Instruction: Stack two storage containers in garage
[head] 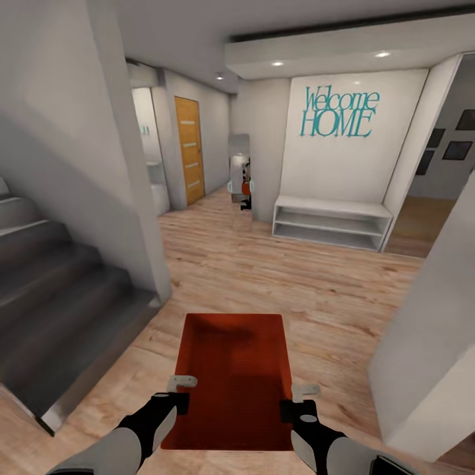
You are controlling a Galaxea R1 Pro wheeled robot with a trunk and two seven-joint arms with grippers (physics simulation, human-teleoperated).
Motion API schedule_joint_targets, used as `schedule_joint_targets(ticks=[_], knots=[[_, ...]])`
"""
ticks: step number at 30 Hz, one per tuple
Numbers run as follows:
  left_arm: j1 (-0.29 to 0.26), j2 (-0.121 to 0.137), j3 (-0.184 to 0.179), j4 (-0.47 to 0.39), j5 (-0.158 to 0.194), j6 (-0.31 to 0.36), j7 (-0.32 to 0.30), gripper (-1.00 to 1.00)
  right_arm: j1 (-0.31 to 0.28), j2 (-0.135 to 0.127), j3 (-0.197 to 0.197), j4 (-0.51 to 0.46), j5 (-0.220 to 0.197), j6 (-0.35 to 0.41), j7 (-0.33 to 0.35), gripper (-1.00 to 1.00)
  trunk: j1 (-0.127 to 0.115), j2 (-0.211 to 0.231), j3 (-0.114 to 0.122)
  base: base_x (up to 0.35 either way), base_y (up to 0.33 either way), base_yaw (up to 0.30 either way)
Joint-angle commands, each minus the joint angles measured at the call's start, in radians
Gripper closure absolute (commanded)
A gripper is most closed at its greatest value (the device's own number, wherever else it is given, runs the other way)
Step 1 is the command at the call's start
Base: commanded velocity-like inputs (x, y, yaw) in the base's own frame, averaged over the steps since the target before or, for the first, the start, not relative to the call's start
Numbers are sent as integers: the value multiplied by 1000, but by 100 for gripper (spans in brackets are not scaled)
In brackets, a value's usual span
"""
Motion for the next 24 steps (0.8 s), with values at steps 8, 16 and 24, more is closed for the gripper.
schedule_joint_targets(ticks=[8,16,24], knots=[[0,1,-10,0,-7,8,7,100,-1,-7,-1,1,-11,-6,-17,100,1,-1,-2,322,0,0],[0,0,-10,0,-7,8,6,100,-1,-7,-1,1,-11,-6,-17,100,1,-1,-2,322,0,0],[0,0,-10,0,-7,8,6,100,-1,-8,-1,0,-11,-6,-17,100,1,-1,-2,322,0,0]])
